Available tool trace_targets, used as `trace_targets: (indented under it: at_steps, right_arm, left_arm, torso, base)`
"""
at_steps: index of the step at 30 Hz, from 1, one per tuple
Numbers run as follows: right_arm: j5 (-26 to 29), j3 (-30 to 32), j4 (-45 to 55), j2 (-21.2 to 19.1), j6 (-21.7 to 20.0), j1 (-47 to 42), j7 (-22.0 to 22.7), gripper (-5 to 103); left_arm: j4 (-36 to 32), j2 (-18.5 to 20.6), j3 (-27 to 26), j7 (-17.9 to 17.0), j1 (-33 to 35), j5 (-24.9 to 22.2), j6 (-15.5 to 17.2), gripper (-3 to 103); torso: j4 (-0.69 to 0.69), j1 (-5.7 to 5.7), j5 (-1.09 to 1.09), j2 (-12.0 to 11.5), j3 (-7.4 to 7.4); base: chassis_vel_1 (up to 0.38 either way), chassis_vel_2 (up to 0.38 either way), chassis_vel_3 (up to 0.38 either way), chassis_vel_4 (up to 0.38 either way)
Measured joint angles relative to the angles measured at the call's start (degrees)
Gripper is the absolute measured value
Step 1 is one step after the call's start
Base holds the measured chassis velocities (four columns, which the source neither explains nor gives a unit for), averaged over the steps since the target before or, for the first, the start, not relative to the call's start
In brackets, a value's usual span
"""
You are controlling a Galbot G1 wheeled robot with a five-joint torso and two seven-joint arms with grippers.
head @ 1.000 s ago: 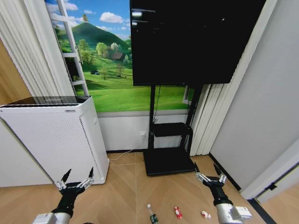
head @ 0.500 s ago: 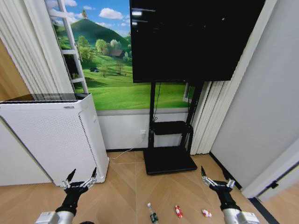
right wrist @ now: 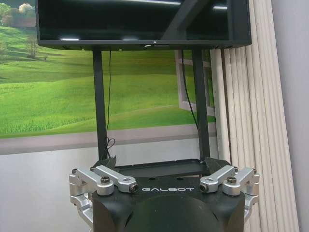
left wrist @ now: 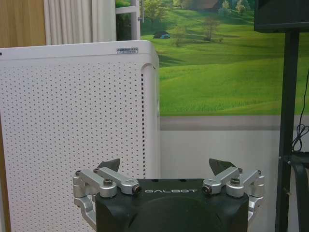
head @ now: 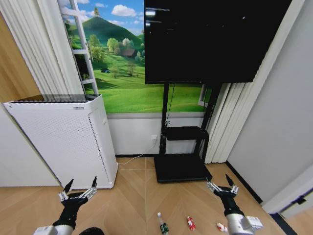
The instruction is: Pick up the trash bin and place the garbage on the floor into it.
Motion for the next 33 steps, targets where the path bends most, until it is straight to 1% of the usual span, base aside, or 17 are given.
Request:
trace_targets:
  at_steps: [3, 8, 13, 15, 18, 21, 24, 27, 28, 33]
  right_arm:
    - [-0.96, 0.2, 0.64, 1.08, -0.04, -0.46, 0.28, 100]
    - [-1.48, 0.58, 1.34, 1.82, -0.72, -0.76, 0.55, 100]
    - [-1.67, 1.39, 1.39, 2.68, -0.68, -0.84, 0.58, 100]
    - [-1.49, 1.49, 1.2, 3.09, -0.3, -0.96, 0.64, 100]
    - [-1.49, 1.52, 1.05, 3.27, -0.13, -0.95, 0.64, 100]
    - [-1.67, 1.41, 0.81, 3.45, 0.0, -0.95, 0.62, 100]
    - [-1.66, 1.4, 0.61, 3.62, 0.06, -0.79, 0.62, 100]
    - [-1.6, 1.43, 0.11, 3.91, 0.15, -0.7, 0.65, 100]
    - [-1.6, 1.43, 0.11, 3.91, 0.15, -0.7, 0.65, 100]
    - [-1.18, 1.56, 0.06, 4.37, 0.27, -0.58, 0.73, 100]
  left_arm:
    - [0.84, 0.31, 0.23, 0.29, -0.35, 0.5, -0.01, 100]
    - [1.18, 0.34, 0.65, 0.49, -0.74, 1.08, -0.06, 100]
    - [1.71, 0.87, 1.03, 1.16, -0.85, 2.88, -0.95, 100]
    - [1.5, 1.04, 1.03, 1.42, -0.46, 3.28, -1.31, 100]
    - [1.35, 1.04, 1.04, 1.44, -0.35, 3.28, -1.36, 100]
    - [1.05, 1.04, 1.36, 1.9, 0.23, 3.34, -1.64, 100]
    - [1.0, 1.04, 1.41, 2.17, 0.33, 3.39, -1.75, 100]
    - [1.04, 1.44, 1.49, 2.83, 0.6, 4.51, -2.53, 100]
    - [1.04, 1.44, 1.49, 2.83, 0.6, 4.51, -2.53, 100]
    - [0.88, 1.79, 1.7, 3.04, 0.75, 4.93, -2.63, 100]
  torso:
    - [0.01, -0.51, 0.0, -1.11, -0.6]
    - [0.0, -0.81, 0.0, -1.84, -1.02]
    - [0.0, -1.23, 0.0, -2.76, -1.52]
    - [0.0, -1.58, 0.0, -3.57, -1.97]
    - [0.0, -1.76, 0.0, -3.99, -2.21]
    - [0.0, -2.25, 0.0, -5.13, -2.86]
    - [0.0, -2.46, 0.0, -5.61, -3.14]
    - [0.0, -2.88, 0.0, -6.61, -3.72]
    - [0.0, -2.88, 0.0, -6.61, -3.72]
    - [0.0, -3.5, 0.0, -8.03, -4.52]
  base:
    - [0.0, 0.0, 0.0, 0.0]
    - [0.0, 0.0, 0.0, 0.0]
    - [0.0, 0.0, 0.0, 0.0]
    - [0.0, 0.0, 0.0, 0.0]
    - [0.0, 0.0, 0.0, 0.0]
    - [0.0, 0.0, 0.0, 0.0]
    - [0.0, 0.0, 0.0, 0.0]
    - [0.0, 0.0, 0.0, 0.0]
    - [0.0, 0.0, 0.0, 0.0]
    - [0.0, 0.0, 0.0, 0.0]
